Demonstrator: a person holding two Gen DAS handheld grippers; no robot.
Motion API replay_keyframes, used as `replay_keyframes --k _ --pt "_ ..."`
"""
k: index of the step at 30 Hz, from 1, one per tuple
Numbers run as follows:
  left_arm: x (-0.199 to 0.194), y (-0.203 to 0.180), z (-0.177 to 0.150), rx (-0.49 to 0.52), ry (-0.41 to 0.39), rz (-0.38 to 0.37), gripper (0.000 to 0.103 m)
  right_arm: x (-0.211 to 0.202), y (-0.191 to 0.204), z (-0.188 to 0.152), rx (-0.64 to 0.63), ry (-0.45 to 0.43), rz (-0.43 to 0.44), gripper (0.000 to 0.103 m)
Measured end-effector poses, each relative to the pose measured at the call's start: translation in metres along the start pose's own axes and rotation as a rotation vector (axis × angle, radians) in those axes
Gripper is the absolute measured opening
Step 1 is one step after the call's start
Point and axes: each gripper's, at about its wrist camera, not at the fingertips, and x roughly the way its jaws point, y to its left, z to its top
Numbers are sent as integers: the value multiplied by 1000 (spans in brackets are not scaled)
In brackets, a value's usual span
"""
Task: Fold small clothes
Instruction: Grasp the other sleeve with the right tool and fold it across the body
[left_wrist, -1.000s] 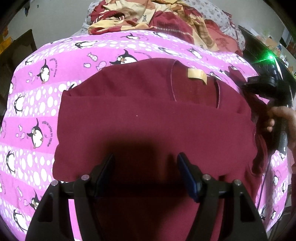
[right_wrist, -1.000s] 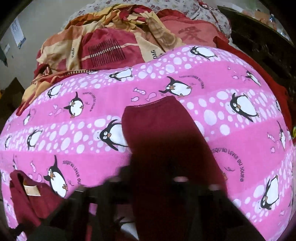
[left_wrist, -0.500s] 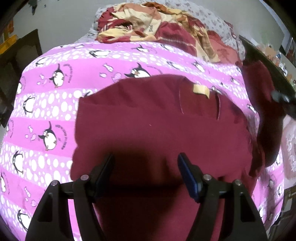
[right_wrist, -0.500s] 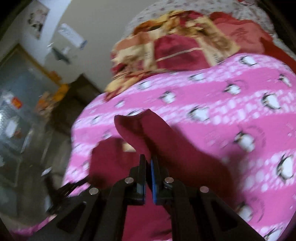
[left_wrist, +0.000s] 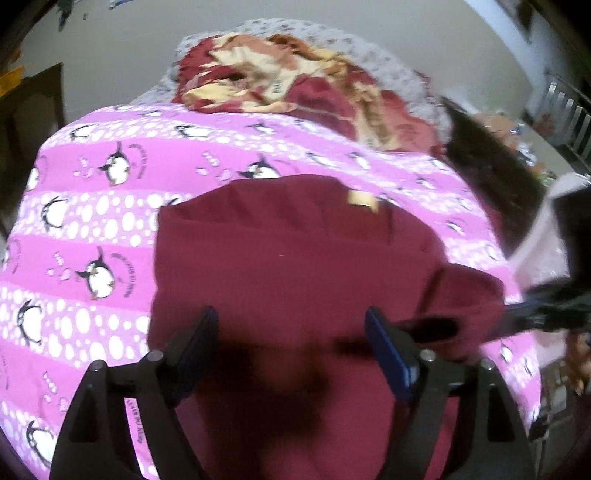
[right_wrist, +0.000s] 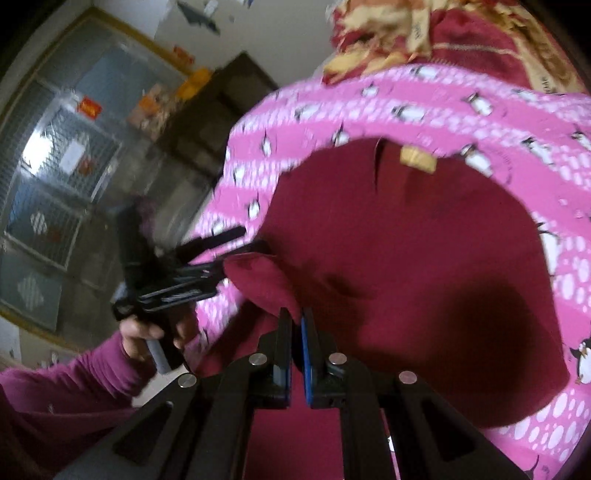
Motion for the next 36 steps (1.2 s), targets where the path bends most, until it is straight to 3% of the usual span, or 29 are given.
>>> replay_keyframes --k 6,11,23,25,27,31,33,34,36 --pt "8 6 -7 28 29 -38 82 48 -40 31 58 93 -80 6" --pt "19 7 0 19 23 -47 82 59 -63 56 103 67 -151 6" --pt "91 -26 15 95 137 -71 82 60 -80 58 162 26 -98 6" --pt "97 -29 16 96 143 -87 73 59 -85 56 186 14 -84 6" --pt "102 -32 16 96 173 -121 44 55 -89 56 214 -6 -64 7" --pt "108 -42 15 124 199 -133 27 22 -90 46 256 -106 -29 11" --pt "106 -47 15 144 199 -137 8 3 -88 36 264 -148 -26 22" --pt "101 -50 16 148 191 -131 8 -12 -89 28 270 -167 -35 32" --pt "92 -53 20 154 174 -118 6 -44 -89 6 277 -213 -54 38"
